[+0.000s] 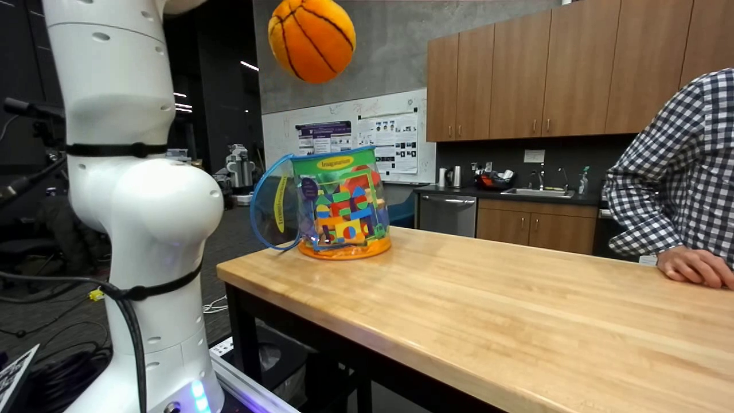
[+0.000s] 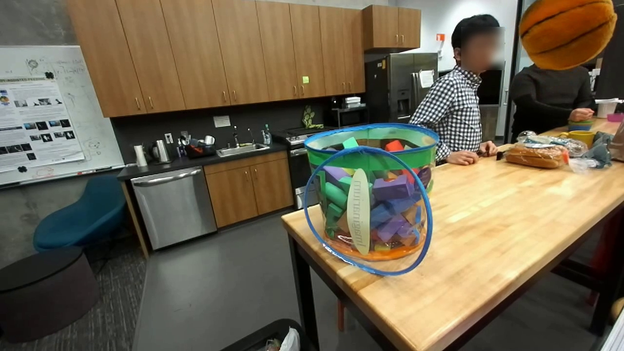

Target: Pick up the round orange toy from the clear bag and drop it on the table

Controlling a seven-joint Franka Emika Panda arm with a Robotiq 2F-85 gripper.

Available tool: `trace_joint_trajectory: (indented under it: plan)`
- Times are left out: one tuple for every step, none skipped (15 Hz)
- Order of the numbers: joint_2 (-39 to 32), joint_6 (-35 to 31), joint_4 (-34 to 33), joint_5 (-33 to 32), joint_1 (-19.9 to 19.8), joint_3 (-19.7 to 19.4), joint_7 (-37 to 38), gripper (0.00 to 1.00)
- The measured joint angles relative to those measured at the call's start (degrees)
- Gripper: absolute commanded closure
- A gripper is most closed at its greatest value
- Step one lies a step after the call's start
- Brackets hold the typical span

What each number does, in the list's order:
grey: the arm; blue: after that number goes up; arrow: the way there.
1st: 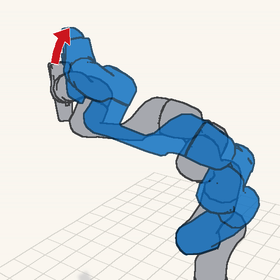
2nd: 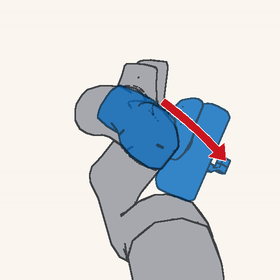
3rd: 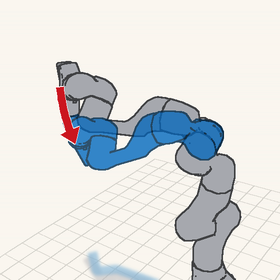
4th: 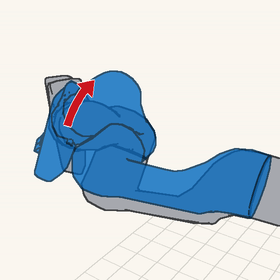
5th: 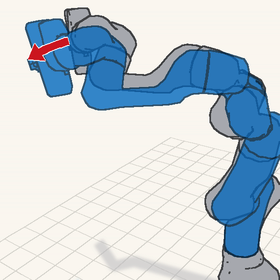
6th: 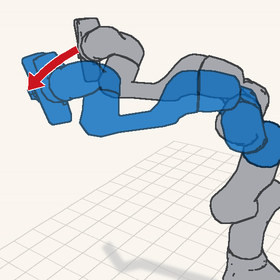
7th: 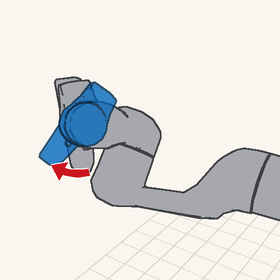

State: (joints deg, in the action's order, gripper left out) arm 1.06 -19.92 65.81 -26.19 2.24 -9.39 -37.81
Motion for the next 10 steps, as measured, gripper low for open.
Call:
trace_joint_trajectory:
  plan:
    - [-2.56,1.72,-2.4,-2.81,-0.14,-0.21,-3.17,0.99]
    - [-4.92,3.13,-4.38,-5.71,-0.28,-0.32,-6.29,0.99]
    - [-6.99,4.19,-5.85,-8.6,-0.5,-0.33,-9.31,0.71]
    - [-8.48,4.15,-6.21,-10.76,-0.69,-0.67,-11.65,0.7]
    - [-9.61,4.03,-6.0,-12.27,-0.77,-1.22,-13.31,0.66]
    - [-10.4,4.03,-5.58,-13.61,-0.82,-1.78,-15.14,0.6]
    - [-10.75,4.03,-4.82,-15.1,-0.82,-2.24,-17.21,0.54]
    - [-10.77,4.03,-3.87,-16.43,-0.81,-2.67,-19.3,0.46]
    - [-10.57,4.08,-3.0,-17.24,-0.69,-3.16,-21.15,0.65]
    - [-10.13,4.13,-2.18,-17.61,-0.37,-3.69,-22.69,0.59]
